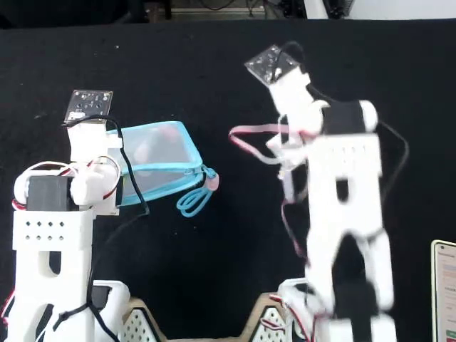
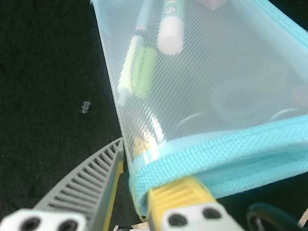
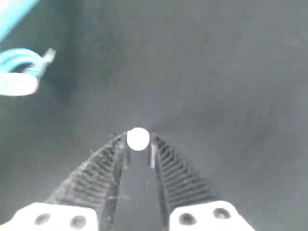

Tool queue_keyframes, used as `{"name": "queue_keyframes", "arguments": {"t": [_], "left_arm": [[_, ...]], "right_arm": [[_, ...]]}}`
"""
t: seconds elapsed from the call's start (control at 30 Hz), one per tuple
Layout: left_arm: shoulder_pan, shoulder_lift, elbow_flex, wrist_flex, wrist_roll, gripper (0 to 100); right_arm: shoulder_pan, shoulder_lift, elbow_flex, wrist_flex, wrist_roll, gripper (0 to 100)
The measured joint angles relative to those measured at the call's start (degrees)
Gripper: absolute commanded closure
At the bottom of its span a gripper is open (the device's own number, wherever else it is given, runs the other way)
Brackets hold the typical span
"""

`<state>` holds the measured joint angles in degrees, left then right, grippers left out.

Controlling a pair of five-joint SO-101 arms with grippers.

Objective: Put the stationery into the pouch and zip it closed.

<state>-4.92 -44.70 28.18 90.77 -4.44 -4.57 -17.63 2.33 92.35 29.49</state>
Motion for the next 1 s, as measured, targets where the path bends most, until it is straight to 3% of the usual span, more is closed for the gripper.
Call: {"name": "queue_keyframes", "arguments": {"t": [0.2,0.6,1.0], "left_arm": [[0.0,0.0,0.0,0.0,0.0,97],[0.0,0.0,0.0,0.0,0.0,97],[0.0,0.0,0.0,0.0,0.0,97]], "right_arm": [[-4.75,-15.56,0.0,1.23,-4.13,98.8],[-6.68,-22.68,2.55,0.0,-9.93,98.8],[-28.92,-39.47,-1.93,-0.18,-16.26,98.8]]}}
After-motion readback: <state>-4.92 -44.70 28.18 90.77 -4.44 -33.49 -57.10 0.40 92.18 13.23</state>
